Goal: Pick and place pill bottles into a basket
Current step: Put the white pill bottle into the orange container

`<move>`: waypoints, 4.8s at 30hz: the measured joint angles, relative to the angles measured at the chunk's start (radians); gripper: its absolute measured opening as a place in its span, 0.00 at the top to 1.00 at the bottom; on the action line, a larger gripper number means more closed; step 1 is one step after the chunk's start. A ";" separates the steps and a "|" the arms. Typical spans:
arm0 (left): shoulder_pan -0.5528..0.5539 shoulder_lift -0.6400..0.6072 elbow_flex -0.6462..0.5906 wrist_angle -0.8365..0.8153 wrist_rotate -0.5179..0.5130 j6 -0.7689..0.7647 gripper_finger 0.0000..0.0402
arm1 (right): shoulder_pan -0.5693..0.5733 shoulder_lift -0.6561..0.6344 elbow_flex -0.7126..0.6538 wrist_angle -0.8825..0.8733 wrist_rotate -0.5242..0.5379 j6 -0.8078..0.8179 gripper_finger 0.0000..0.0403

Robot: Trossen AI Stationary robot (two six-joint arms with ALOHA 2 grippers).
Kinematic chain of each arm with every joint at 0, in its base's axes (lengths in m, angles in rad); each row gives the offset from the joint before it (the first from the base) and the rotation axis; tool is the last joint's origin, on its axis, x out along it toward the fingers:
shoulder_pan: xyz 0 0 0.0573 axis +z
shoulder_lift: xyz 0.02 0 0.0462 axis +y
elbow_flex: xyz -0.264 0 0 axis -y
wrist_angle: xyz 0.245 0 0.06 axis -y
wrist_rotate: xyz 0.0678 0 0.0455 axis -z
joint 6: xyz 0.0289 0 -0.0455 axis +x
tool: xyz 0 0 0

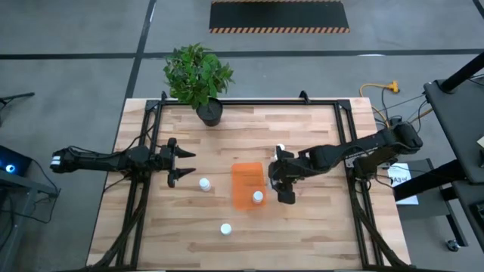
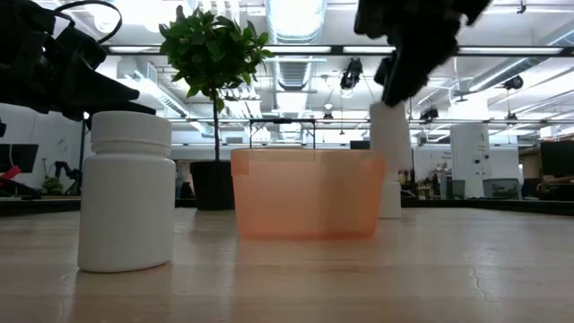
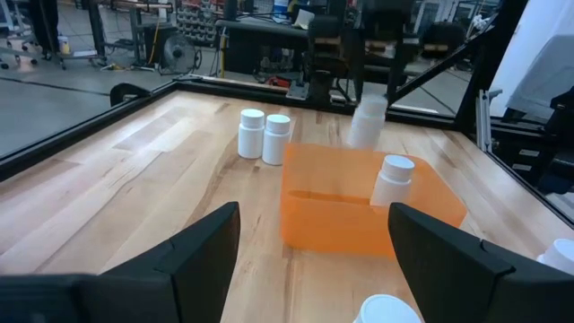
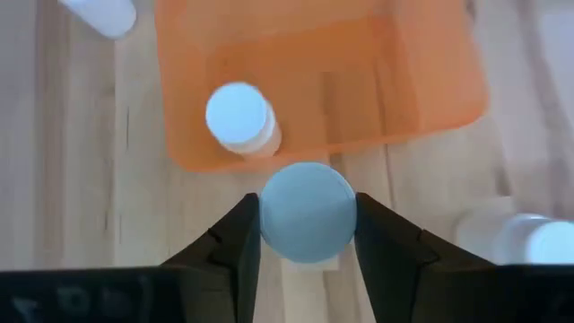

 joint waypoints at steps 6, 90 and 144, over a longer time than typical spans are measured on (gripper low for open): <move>0.000 0.000 0.000 0.000 0.000 0.000 0.33 | -0.026 0.000 0.099 -0.015 0.000 -0.014 0.67; 0.000 0.000 0.000 0.000 0.000 0.000 0.33 | -0.068 0.297 0.103 0.186 -0.056 -0.108 0.48; 0.000 0.000 0.000 0.000 0.000 0.000 0.33 | -0.257 0.164 0.370 -0.526 0.086 0.630 0.50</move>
